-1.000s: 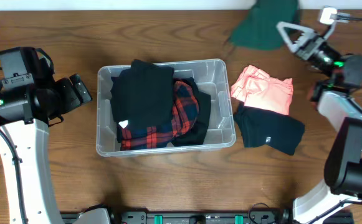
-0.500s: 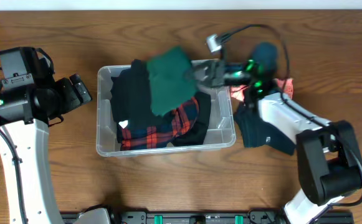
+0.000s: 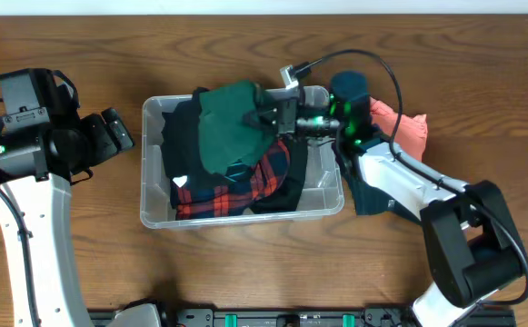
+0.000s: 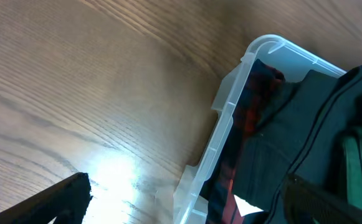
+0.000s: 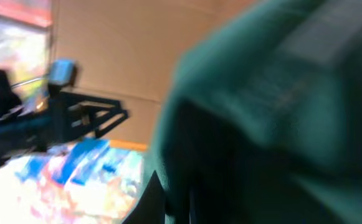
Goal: Pack container
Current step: 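Carry the green garment over the container with the right gripper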
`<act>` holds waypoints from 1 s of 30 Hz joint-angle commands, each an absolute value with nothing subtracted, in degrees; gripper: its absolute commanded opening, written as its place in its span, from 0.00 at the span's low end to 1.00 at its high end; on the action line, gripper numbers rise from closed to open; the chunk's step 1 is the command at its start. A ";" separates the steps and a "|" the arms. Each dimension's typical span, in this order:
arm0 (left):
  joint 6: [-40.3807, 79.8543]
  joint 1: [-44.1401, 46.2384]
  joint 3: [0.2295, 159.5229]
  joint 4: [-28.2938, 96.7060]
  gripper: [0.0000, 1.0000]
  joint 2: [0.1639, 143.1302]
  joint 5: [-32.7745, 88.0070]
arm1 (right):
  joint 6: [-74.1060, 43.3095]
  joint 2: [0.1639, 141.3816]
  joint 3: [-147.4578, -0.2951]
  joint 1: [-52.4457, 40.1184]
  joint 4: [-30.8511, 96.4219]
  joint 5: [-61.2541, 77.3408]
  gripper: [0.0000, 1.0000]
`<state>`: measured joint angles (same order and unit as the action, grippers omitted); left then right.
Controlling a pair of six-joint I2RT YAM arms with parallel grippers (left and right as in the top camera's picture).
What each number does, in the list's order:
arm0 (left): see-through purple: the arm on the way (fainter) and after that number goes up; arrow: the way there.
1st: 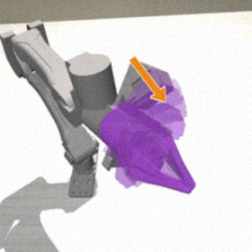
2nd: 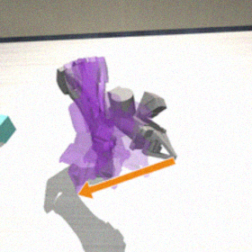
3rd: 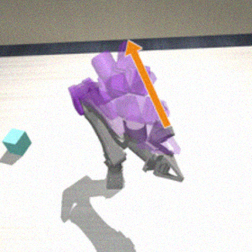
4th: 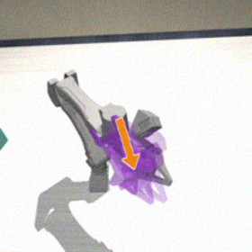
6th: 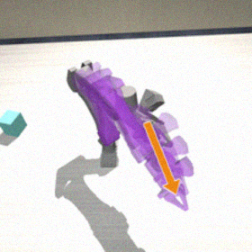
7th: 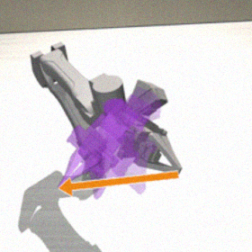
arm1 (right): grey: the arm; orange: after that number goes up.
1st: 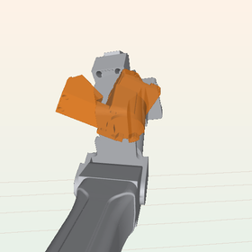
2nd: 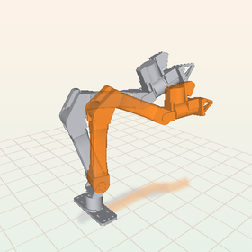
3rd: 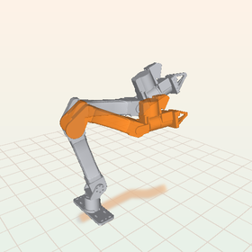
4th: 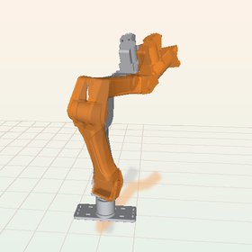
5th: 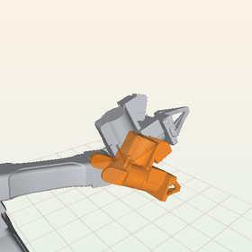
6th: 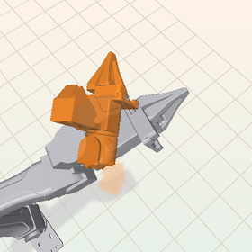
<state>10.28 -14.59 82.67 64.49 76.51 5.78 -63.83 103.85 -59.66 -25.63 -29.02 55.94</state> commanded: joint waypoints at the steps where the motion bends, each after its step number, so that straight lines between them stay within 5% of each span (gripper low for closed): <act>1: 9.54 -14.87 83.48 64.69 0.98 76.77 5.50 | -62.41 102.63 -60.01 -27.46 -24.34 47.88 0.02; 9: 9.54 -14.87 83.48 64.69 0.98 76.77 5.50 | -56.34 99.79 -63.77 -29.74 -19.42 43.44 0.02; 17: 9.54 -14.87 83.48 64.69 0.98 76.77 5.50 | -37.19 93.36 -76.88 -36.77 6.74 24.93 0.01; 24: 9.54 -14.87 83.48 64.69 0.98 76.77 5.50 | -21.76 93.38 -79.77 -38.48 1.17 46.09 0.01; 30: 9.54 -14.87 83.48 64.69 0.98 76.77 5.50 | -13.72 93.56 -79.77 -35.09 11.55 51.16 0.01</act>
